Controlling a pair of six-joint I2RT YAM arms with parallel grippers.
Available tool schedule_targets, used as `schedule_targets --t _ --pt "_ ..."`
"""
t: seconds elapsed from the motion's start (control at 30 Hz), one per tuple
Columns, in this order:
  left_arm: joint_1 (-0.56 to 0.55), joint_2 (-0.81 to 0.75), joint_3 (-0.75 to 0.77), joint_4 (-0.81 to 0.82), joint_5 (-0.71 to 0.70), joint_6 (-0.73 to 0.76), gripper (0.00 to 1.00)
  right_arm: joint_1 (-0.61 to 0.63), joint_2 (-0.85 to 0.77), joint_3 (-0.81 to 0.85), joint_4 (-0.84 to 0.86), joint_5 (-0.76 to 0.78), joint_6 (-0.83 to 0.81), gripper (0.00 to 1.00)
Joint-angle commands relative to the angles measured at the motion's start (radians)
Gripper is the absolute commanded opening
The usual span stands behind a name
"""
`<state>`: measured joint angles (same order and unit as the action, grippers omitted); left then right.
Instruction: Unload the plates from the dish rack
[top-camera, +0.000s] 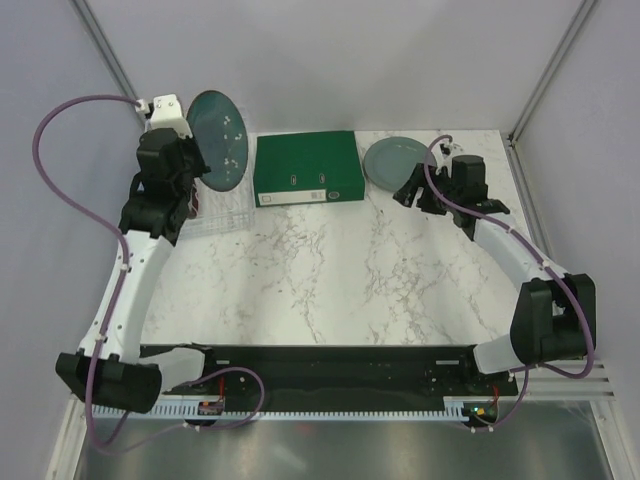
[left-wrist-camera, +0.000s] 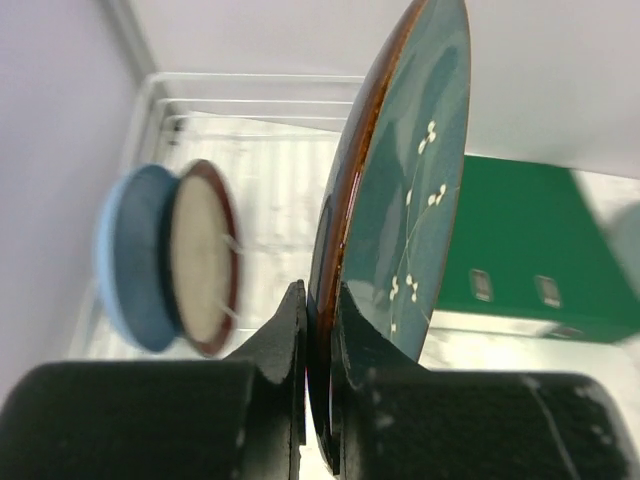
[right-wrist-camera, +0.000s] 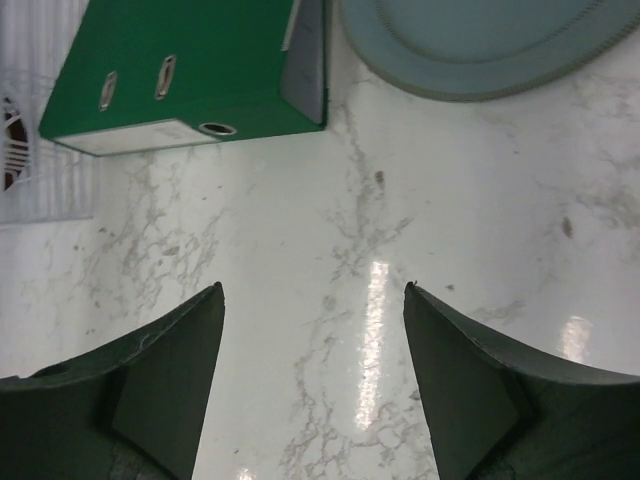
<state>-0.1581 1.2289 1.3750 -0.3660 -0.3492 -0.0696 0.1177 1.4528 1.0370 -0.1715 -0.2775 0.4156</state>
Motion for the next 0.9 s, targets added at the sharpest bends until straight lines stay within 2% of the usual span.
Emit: schedule_targets --t 0.0,0.2,0.37,0.53,0.87 --pt "-0.004 -0.091 -0.048 0.121 0.326 -0.306 0.02 0.062 -0.04 0.055 0.124 -0.144 0.046 0.8" --pt "-0.029 -0.085 -0.189 0.251 0.518 -0.458 0.02 0.131 -0.048 0.058 0.243 -0.212 0.121 0.81" --pt "-0.081 -0.071 -0.28 0.387 0.607 -0.562 0.02 0.177 -0.02 0.057 0.322 -0.244 0.158 0.82" --pt "-0.132 -0.04 -0.31 0.485 0.648 -0.628 0.02 0.195 0.04 0.049 0.369 -0.265 0.17 0.82" --pt "-0.15 -0.023 -0.364 0.601 0.737 -0.731 0.02 0.208 0.152 0.024 0.518 -0.339 0.251 0.81"
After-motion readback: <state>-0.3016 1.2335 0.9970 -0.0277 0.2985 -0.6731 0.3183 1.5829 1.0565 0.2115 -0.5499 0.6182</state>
